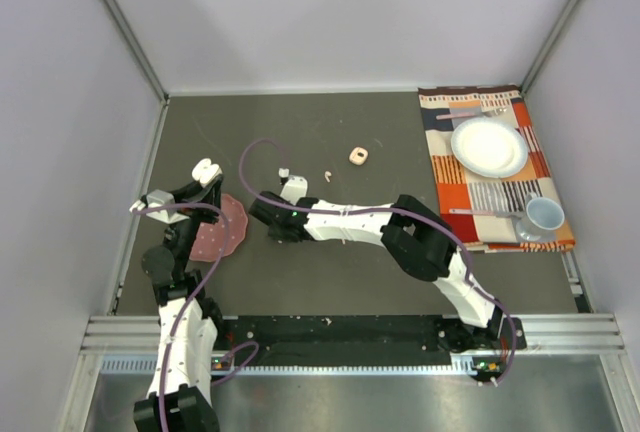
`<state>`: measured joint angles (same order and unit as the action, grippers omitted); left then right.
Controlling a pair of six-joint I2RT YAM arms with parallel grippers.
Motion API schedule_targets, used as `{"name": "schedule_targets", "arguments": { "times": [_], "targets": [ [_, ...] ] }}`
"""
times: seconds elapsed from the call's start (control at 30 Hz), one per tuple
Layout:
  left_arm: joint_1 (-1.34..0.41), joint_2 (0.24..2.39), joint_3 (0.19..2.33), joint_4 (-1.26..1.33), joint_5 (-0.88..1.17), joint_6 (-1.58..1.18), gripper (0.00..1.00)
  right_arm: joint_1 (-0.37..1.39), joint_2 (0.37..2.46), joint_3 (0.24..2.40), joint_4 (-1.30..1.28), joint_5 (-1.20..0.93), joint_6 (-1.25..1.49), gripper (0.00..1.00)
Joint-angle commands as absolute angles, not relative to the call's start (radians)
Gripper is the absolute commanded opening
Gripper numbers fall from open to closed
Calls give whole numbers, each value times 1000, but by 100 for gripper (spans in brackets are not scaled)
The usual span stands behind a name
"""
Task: Insert the wireless bluetooth earbuds into the charging case
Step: Pick up the left earbud from the center of the board.
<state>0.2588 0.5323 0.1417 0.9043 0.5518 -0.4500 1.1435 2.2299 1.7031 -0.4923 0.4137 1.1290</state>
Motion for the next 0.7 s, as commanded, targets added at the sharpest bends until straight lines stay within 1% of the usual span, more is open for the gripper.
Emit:
{"name": "schedule_targets", "arguments": {
  "times": [0.0,0.17,0.47,0.57,0.6,0.67],
  "targets": [
    [253,526,140,936,546,-451,0,1154,2255,1697,-497,462,1037,30],
    [253,526,141,933,546,-449,0,1164,2249,1686,-497,498,996,31],
    [252,526,147,925,549,-446,0,1164,2269,1703,-497,479,973,29],
    [252,526,144,923,546,-445,0,1164,2261,1707,-497,454,983,33],
    [249,528,144,923,545,-445,0,1164,2260,1710,-497,448,992,36],
    [250,526,144,922,540,-443,0,1164,2258,1712,-497,436,1006,37]
  ]
}}
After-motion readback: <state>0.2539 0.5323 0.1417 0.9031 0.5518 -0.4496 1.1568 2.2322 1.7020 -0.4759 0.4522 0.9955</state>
